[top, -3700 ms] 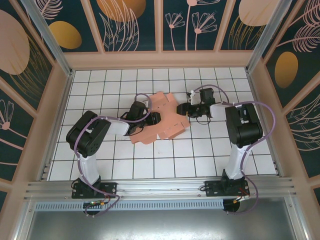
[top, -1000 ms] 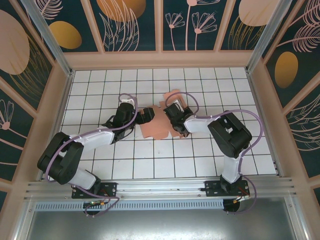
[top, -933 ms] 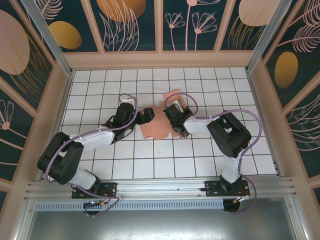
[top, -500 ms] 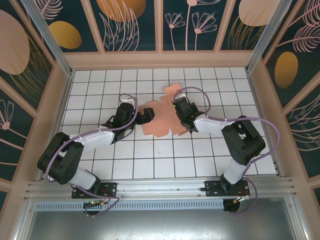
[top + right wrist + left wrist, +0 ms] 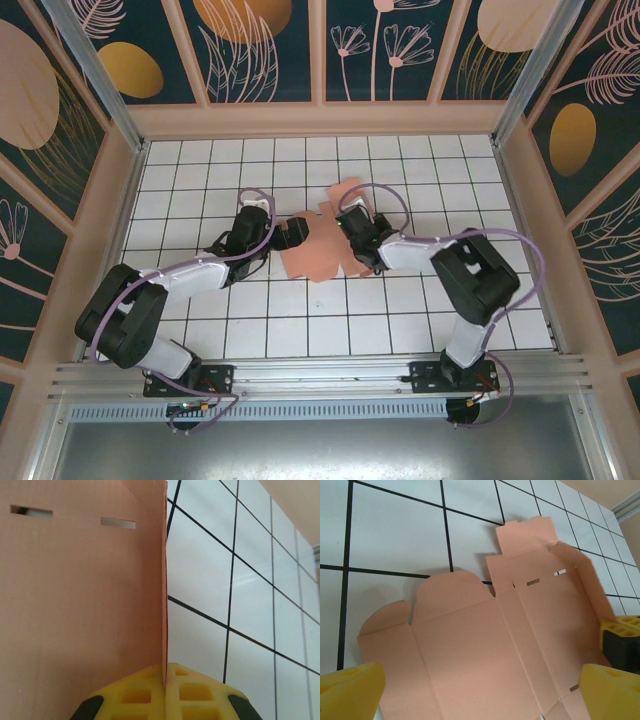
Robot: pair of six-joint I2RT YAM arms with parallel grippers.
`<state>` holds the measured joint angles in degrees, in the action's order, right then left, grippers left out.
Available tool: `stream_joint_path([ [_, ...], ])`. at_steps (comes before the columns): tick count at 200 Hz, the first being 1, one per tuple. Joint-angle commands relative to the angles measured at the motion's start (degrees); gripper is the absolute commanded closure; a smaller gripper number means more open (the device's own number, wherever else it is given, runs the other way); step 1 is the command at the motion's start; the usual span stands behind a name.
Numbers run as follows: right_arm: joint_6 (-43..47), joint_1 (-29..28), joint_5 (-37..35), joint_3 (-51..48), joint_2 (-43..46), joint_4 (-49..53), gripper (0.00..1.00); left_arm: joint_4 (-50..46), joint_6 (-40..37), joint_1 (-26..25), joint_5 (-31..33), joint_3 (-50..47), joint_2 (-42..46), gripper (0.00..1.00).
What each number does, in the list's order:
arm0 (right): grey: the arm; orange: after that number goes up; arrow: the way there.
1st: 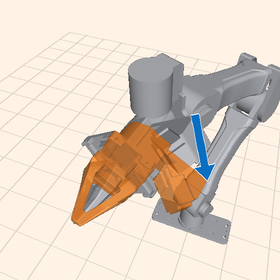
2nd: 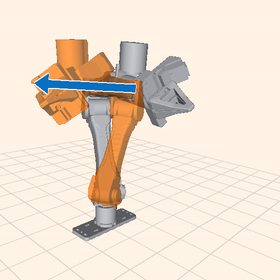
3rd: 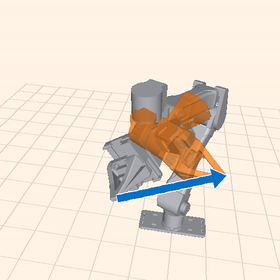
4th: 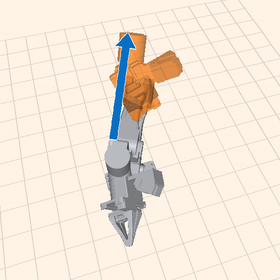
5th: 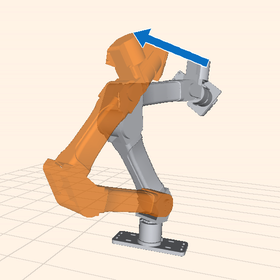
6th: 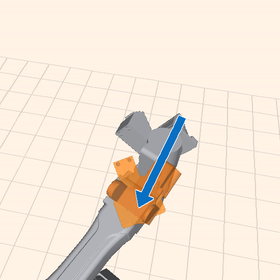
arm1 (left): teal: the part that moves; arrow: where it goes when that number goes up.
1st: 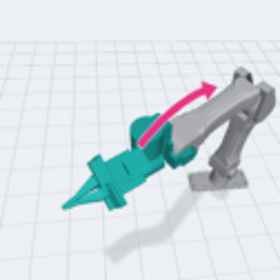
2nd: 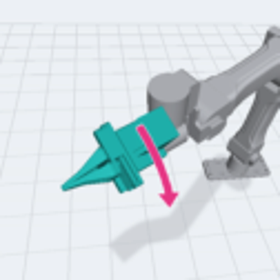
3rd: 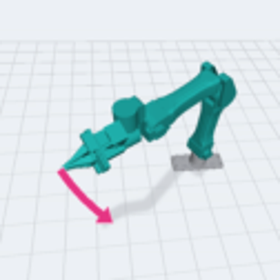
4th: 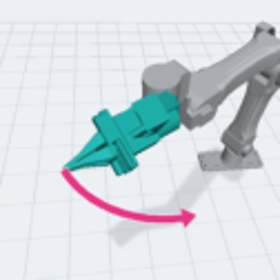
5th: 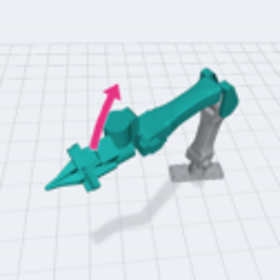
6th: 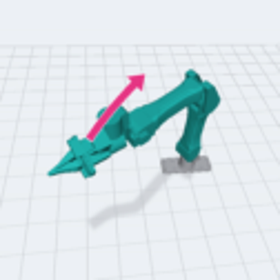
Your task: Fold the paper box
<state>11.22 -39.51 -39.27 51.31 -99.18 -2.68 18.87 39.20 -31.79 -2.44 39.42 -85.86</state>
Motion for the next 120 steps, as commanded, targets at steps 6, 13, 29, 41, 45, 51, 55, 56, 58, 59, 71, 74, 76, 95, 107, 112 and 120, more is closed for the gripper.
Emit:
stream_joint_path([
  [6,-4.71,3.39,12.78,-4.09,8.29,-7.63,1.00,-1.53,-1.36,0.33,-0.14,1.43,0.07,0.01],
  [13,-5.59,4.33,14.43,-4.73,9.08,-8.45,1.00,-1.42,-1.17,0.39,-0.93,1.77,-0.07,0.01],
  [29,-6.92,5.83,17.36,-6.64,11.19,-11.19,1.00,-0.74,-0.47,0.33,-2.88,2.41,-0.31,0.01],
  [41,-8.38,7.01,20.64,-8.19,12.85,-13.60,1.00,-0.15,0.06,0.36,-3.93,2.59,-0.21,0.01],
  [45,-8.95,7.42,21.98,-8.74,13.48,-14.50,1.00,0.06,0.22,0.40,-3.99,2.66,-0.14,0.01],
  [51,-9.78,7.84,23.87,-9.65,14.28,-15.92,1.00,0.15,0.30,0.33,-4.09,2.83,-0.08,0.01],
  [55,-10.32,7.84,25.16,-10.26,14.83,-16.90,1.00,0.27,0.35,0.39,-3.99,2.86,0.06,0.01],
  [56,-10.42,7.85,25.49,-10.44,14.95,-17.22,1.00,0.28,0.35,0.40,-3.98,2.90,0.07,0.01],
  [58,-10.52,7.86,26.15,-10.73,15.15,-17.72,1.00,0.28,0.35,0.35,-3.98,2.98,0.15,0.01],
  [59,-10.56,7.86,26.47,-10.85,15.37,-17.94,1.00,0.24,0.39,0.38,-3.98,2.96,0.16,0.01],
  [71,-10.23,9.35,28.84,-12.88,16.67,-21.54,1.00,0.08,0.41,0.37,-3.96,3.65,0.51,0.01],
  [74,-10.13,9.51,28.99,-13.25,16.86,-22.21,1.00,0.05,0.31,0.38,-4.06,3.82,0.57,0.01],
  [76,-10.05,9.53,29.09,-13.43,16.99,-22.46,1.00,-0.04,0.28,0.36,-4.13,4.00,0.60,0.01],
  [95,-9.26,9.54,28.47,-13.54,16.97,-22.74,1.00,-0.90,-0.80,0.38,-5.15,6.29,0.70,0.01],
  [107,-8.34,9.32,27.66,-13.35,16.68,-22.32,1.00,-2.07,-1.89,0.37,-5.86,8.38,0.14,0.01],
  [112,-7.91,9.21,27.18,-13.34,16.55,-22.16,1.00,-2.70,-2.35,0.40,-6.11,9.30,-0.19,0.01],
  [120,-7.19,8.95,26.51,-13.27,16.32,-21.90,1.00,-3.52,-3.01,0.33,-6.62,10.83,-0.73,0.01],
])
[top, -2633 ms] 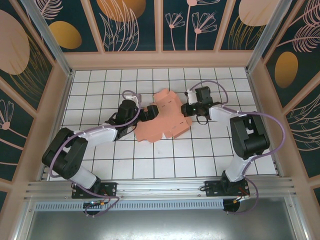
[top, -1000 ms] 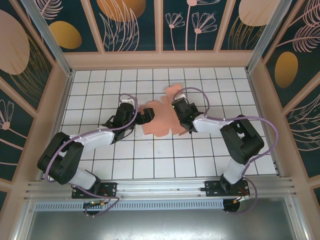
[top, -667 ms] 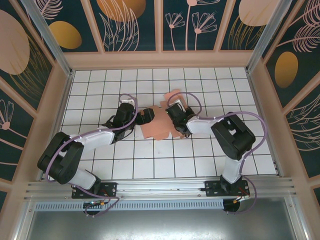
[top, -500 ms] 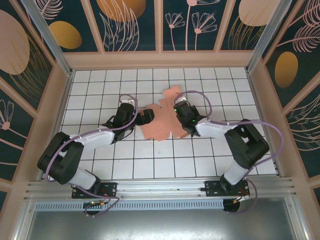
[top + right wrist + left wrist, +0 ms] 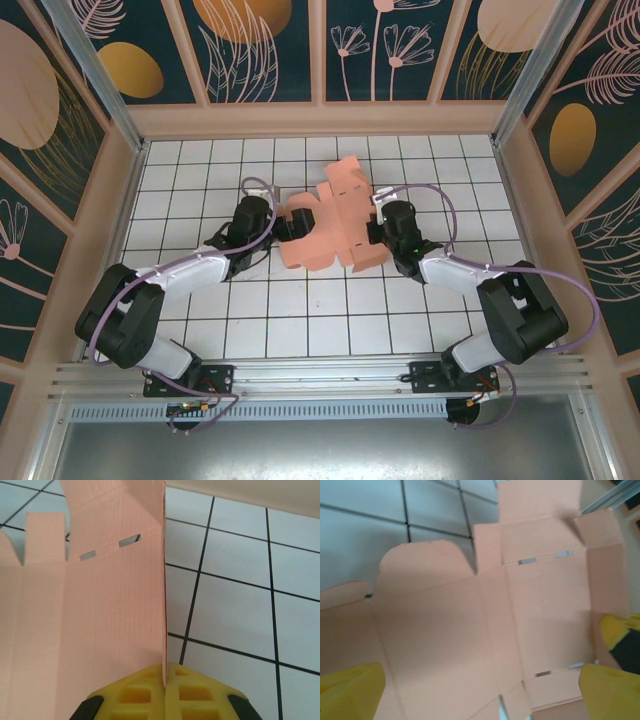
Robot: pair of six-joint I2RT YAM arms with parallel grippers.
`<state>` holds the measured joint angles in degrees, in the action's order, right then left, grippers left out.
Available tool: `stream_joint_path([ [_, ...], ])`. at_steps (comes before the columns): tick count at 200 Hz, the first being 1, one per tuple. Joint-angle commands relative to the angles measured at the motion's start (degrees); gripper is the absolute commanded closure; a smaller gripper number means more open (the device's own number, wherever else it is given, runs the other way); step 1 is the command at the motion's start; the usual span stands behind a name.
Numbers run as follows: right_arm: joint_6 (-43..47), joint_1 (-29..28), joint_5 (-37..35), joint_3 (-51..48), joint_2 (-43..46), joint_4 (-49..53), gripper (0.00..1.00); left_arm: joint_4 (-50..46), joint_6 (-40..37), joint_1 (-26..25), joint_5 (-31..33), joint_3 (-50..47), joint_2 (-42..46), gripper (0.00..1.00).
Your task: Fold the paper box
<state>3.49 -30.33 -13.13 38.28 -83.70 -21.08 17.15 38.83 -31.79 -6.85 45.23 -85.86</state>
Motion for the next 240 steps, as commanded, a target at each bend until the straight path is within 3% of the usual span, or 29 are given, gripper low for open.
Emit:
stream_joint_path([
  [1,0.60,-0.25,0.29,-0.24,0.88,-3.47,1.00,-1.87,-2.72,0.33,-2.25,5.11,-0.81,0.01],
  [72,10.25,-5.52,-7.80,2.14,-3.10,-1.32,1.00,-10.00,-6.03,0.23,-6.80,22.52,-7.02,0.01],
  [129,14.92,-8.45,-10.71,4.08,-6.44,-1.06,1.00,-27.11,-14.82,-0.33,-8.09,39.37,-17.61,0.02],
  [240,19.59,-10.19,-13.59,6.87,-10.77,0.14,1.00,-37.17,-17.02,-2.46,-11.87,51.51,-30.57,0.14],
])
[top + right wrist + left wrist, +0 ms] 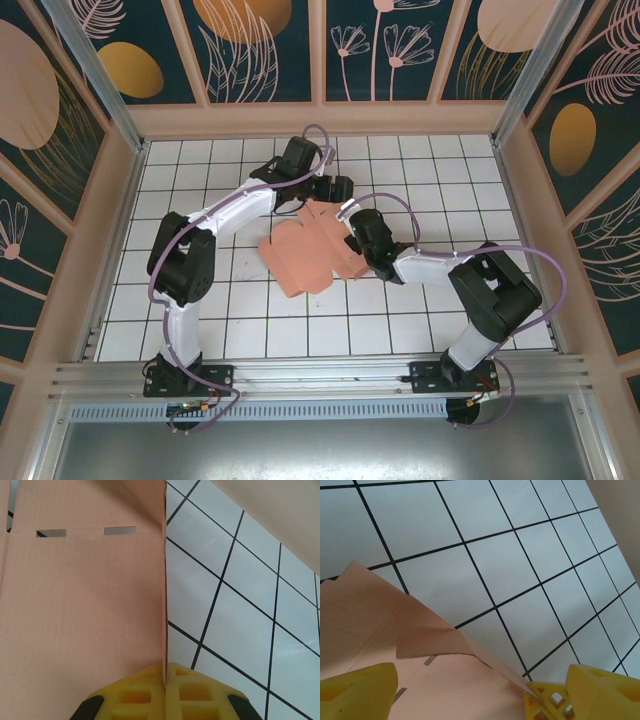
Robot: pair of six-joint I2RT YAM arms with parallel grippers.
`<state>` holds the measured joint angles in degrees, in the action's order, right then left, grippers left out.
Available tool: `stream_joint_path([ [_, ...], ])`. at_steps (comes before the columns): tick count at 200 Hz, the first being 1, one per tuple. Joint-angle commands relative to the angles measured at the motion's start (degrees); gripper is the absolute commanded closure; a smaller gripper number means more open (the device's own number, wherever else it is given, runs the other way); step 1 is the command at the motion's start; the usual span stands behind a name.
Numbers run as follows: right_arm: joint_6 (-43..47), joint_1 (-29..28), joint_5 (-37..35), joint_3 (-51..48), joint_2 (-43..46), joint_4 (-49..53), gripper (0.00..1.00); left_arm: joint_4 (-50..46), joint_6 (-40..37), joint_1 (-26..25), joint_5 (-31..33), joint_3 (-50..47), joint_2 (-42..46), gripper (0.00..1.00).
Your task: Fold the paper box
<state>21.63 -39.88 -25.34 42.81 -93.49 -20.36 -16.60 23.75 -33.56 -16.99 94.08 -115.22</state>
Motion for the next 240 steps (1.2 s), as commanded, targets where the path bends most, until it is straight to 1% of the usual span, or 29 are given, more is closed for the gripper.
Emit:
stream_joint_path([
  [1,1.47,-0.64,-1.33,2.36,-0.98,-0.57,1.00,-3.43,-1.95,-0.66,-1.73,2.67,-1.22,0.14],
  [45,2.09,-0.64,0.00,2.98,-1.60,-0.47,1.00,-3.35,-2.69,-0.64,-0.85,3.53,-2.52,0.13],
  [71,2.28,-0.68,0.68,3.01,-1.35,-0.55,1.00,-3.88,-2.31,-0.71,-1.69,5.26,-4.99,0.14],
  [90,2.45,-0.99,0.60,2.64,-1.07,-0.64,1.00,-3.58,-1.37,-0.67,-2.55,6.00,-6.36,0.16],
  [100,2.59,-1.10,0.41,2.51,-0.99,-0.65,1.00,-3.12,-0.78,-0.69,-3.05,6.02,-6.87,0.19],
  [121,2.55,-1.30,0.08,2.34,-0.67,-0.71,1.00,-3.16,0.44,-0.70,-3.91,6.60,-7.94,0.21],
  [163,2.59,-1.34,-1.05,2.37,-0.37,-1.00,1.00,-4.05,3.80,-0.67,-5.30,6.56,-8.16,0.27],
  [210,2.37,-1.30,-1.01,2.27,-0.04,-1.35,1.00,-0.89,8.95,-1.01,-10.37,2.64,-5.77,0.30],
  [240,2.45,-1.34,-0.86,2.28,-0.24,-1.27,1.00,1.43,13.24,-1.33,-13.19,1.21,-5.45,0.36],
])
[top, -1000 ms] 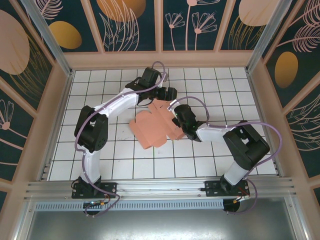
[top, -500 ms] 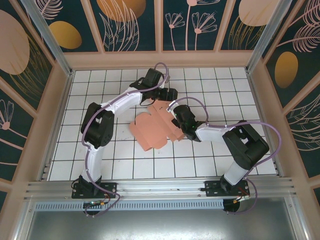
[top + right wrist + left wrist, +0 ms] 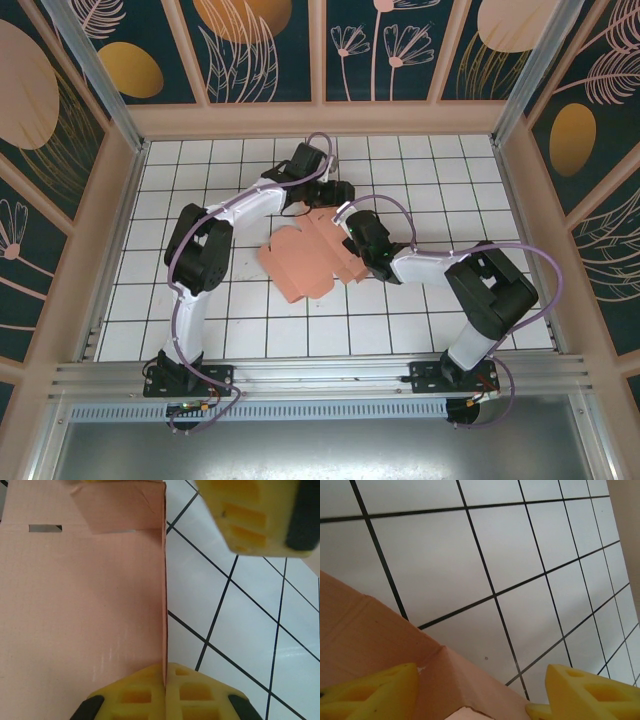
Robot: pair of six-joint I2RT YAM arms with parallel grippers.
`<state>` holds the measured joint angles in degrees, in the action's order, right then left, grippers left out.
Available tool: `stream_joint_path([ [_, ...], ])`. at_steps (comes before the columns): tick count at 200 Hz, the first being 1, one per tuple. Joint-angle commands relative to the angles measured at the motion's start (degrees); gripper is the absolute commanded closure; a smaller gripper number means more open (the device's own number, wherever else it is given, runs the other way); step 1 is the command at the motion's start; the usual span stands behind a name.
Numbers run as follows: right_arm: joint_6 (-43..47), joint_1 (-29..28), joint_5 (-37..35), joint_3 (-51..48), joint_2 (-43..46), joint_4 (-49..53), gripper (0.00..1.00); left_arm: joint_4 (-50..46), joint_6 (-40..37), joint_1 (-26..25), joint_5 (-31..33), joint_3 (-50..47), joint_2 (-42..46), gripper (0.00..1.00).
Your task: Fold the paper box
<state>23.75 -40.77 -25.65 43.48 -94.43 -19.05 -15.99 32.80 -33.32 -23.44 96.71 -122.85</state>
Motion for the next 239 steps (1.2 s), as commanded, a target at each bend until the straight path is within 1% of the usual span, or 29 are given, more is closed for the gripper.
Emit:
stream_joint_path([
  [1,0.33,-0.45,-0.59,1.60,0.68,-2.58,1.00,0.85,4.24,-1.57,-6.86,-1.42,2.18,0.36],
  [29,0.25,-0.53,-0.63,1.34,0.84,-2.47,1.00,1.20,5.74,-2.09,-6.88,-1.74,2.15,0.37],
  [36,0.20,-0.55,-0.62,1.29,0.91,-2.48,1.00,1.44,6.08,-2.18,-6.80,-1.99,2.20,0.40],
  [43,0.16,-0.52,-0.62,1.25,0.95,-2.48,1.00,1.70,6.44,-2.25,-6.72,-2.21,2.28,0.44],
  [45,0.16,-0.51,-0.56,1.21,0.97,-2.44,1.00,1.80,6.57,-2.22,-6.60,-2.26,2.27,0.48],
  [51,0.08,-0.48,-0.52,1.22,1.05,-2.37,1.00,1.99,6.91,-2.32,-6.58,-2.39,2.30,0.53],
  [62,0.09,-0.53,-0.49,1.34,1.03,-2.31,1.00,2.31,7.28,-2.35,-6.51,-2.49,2.33,0.56],
  [80,-0.01,-0.62,-0.40,1.34,1.01,-2.11,1.00,2.37,7.53,-2.38,-6.25,-2.57,2.17,0.59],
  [91,0.07,-0.70,-0.40,1.42,1.08,-2.03,1.00,2.37,7.52,-2.36,-6.08,-2.62,2.02,0.67],
  [109,0.09,-0.89,-0.45,1.37,1.01,-2.00,1.00,2.41,7.44,-2.37,-6.00,-2.84,1.98,0.74],
  [117,-0.02,-0.95,-0.45,1.49,0.96,-1.89,1.00,2.46,7.40,-2.36,-6.06,-2.93,1.76,0.80],
  [123,-0.02,-1.02,-0.38,1.58,0.94,-1.75,1.00,2.45,7.33,-2.37,-6.01,-2.95,1.73,0.82],
  [143,-0.09,-1.14,-0.48,1.66,0.81,-1.61,1.00,2.45,7.21,-2.44,-5.74,-3.18,1.86,0.83],
  [148,-0.10,-1.15,-0.57,1.73,0.74,-1.52,1.00,2.45,7.13,-2.38,-5.59,-3.23,1.81,0.79],
  [154,-0.15,-1.23,-0.56,1.73,0.79,-1.38,1.00,2.45,7.17,-2.36,-5.44,-3.26,1.83,0.69],
  [157,-0.19,-1.24,-0.55,1.77,0.78,-1.35,1.00,2.45,7.19,-2.37,-5.34,-3.28,1.80,0.62],
  [160,-0.19,-1.24,-0.49,1.78,0.79,-1.33,1.00,2.45,7.19,-2.43,-5.30,-3.29,1.82,0.60],
  [181,-0.28,-1.37,-0.60,1.82,0.73,-1.18,1.00,2.85,7.20,-2.36,-5.09,-3.74,1.92,0.59],
  [193,-0.37,-1.42,-0.61,1.82,0.71,-1.04,1.00,3.02,7.22,-2.39,-5.01,-3.95,2.04,0.56],
  [200,-0.44,-1.52,-0.59,1.93,0.74,-0.99,1.00,3.13,7.25,-2.42,-5.10,-3.96,2.00,0.57],
  [207,-0.46,-1.59,-0.60,1.90,0.60,-0.90,1.00,3.25,7.21,-2.36,-5.08,-4.02,2.13,0.62],
  [216,-0.54,-1.68,-0.63,2.00,0.58,-0.90,1.00,3.38,7.25,-2.37,-5.05,-4.13,2.09,0.72],
  [220,-0.54,-1.76,-0.59,2.04,0.54,-0.82,1.00,3.33,7.20,-2.40,-5.06,-4.16,2.09,0.75],
  [239,-0.72,-1.94,-0.53,2.28,0.28,-0.74,1.00,3.33,7.12,-2.41,-5.08,-4.17,2.34,0.79],
])
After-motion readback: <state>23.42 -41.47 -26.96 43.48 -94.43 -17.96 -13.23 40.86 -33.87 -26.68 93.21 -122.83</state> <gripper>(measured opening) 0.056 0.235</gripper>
